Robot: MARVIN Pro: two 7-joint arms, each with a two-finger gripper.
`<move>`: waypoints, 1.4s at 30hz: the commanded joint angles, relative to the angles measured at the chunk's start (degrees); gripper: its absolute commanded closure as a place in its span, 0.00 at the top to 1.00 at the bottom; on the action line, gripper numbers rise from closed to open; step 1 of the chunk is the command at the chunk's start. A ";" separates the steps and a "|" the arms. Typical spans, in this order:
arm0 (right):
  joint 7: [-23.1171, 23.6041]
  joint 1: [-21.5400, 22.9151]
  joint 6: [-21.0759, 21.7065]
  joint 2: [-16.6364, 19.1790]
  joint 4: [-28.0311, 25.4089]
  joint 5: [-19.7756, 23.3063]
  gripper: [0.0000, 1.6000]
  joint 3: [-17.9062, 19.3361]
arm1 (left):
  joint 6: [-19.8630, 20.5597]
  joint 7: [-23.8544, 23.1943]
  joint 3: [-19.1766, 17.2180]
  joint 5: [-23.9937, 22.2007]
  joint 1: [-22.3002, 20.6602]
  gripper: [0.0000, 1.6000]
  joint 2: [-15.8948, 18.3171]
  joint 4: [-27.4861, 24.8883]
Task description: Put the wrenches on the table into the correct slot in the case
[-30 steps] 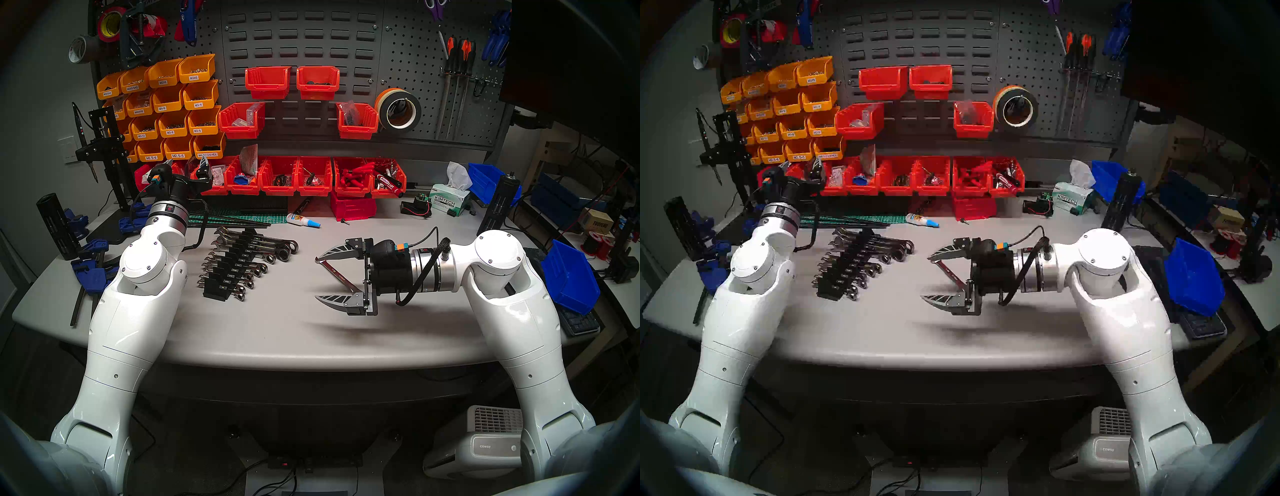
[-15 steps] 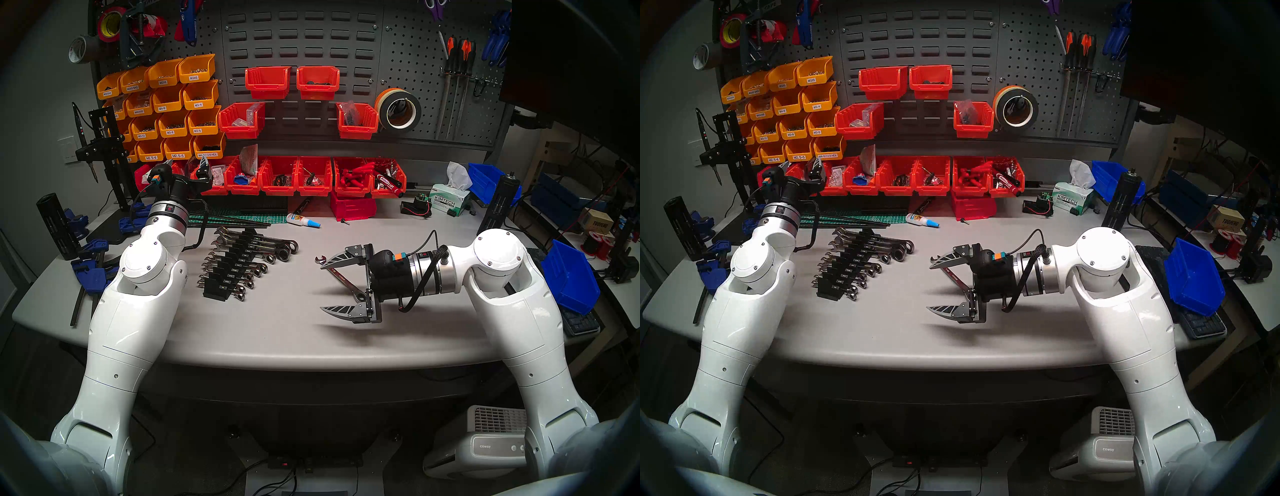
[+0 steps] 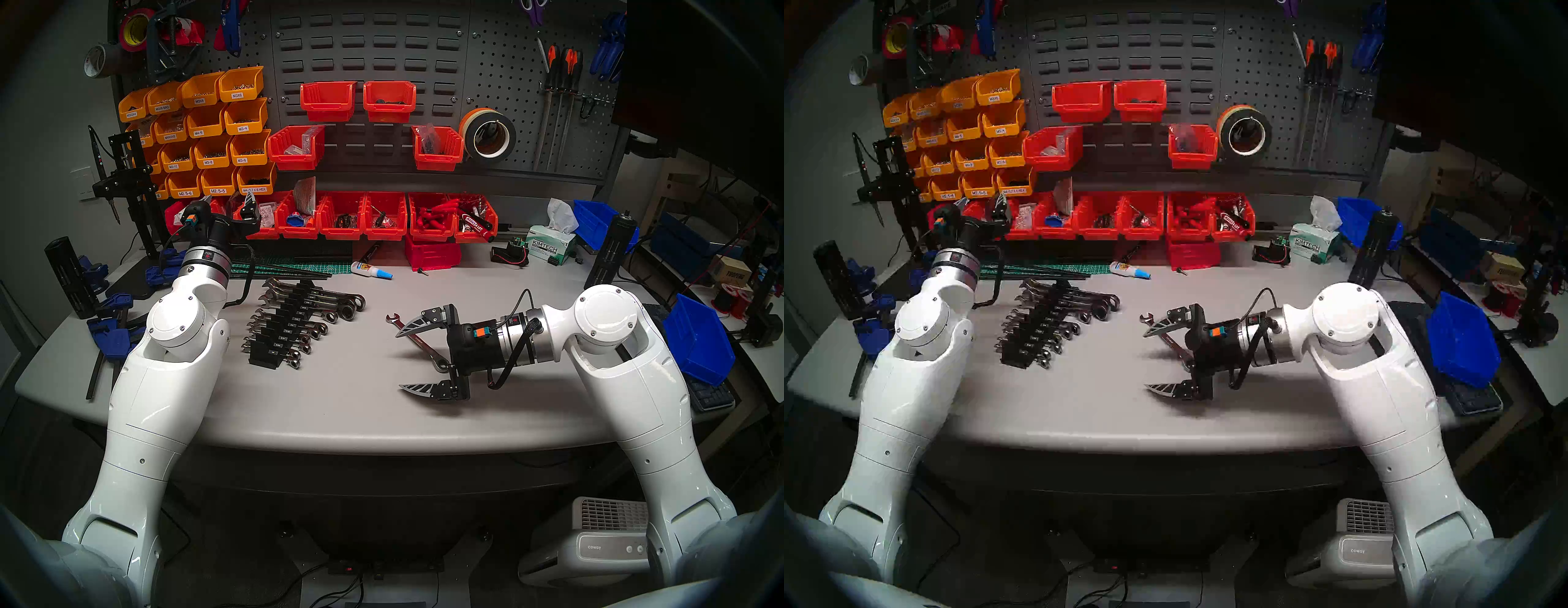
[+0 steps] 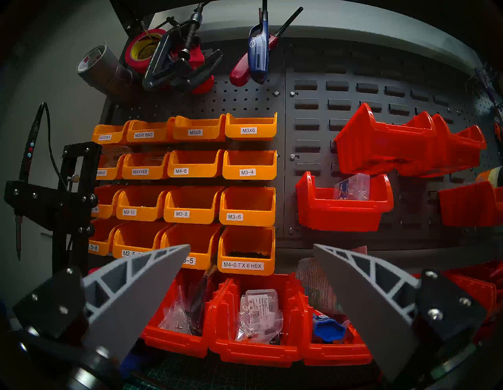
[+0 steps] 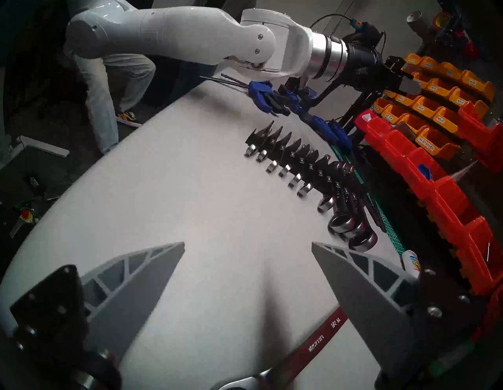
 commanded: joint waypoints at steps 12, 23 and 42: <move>2.44 4.52 -5.68 3.60 -3.22 -6.24 1.00 -3.12 | -0.63 -0.01 -0.44 0.00 -1.80 1.00 0.07 -1.58; 3.88 5.54 -6.87 5.44 -4.33 -9.31 1.00 -4.91 | -0.63 -0.01 -0.44 0.00 -1.80 1.00 0.07 -1.58; -1.66 4.82 -6.67 4.36 -4.61 -13.24 1.00 -4.51 | -0.63 -0.01 -0.44 0.00 -1.80 1.00 0.07 -1.58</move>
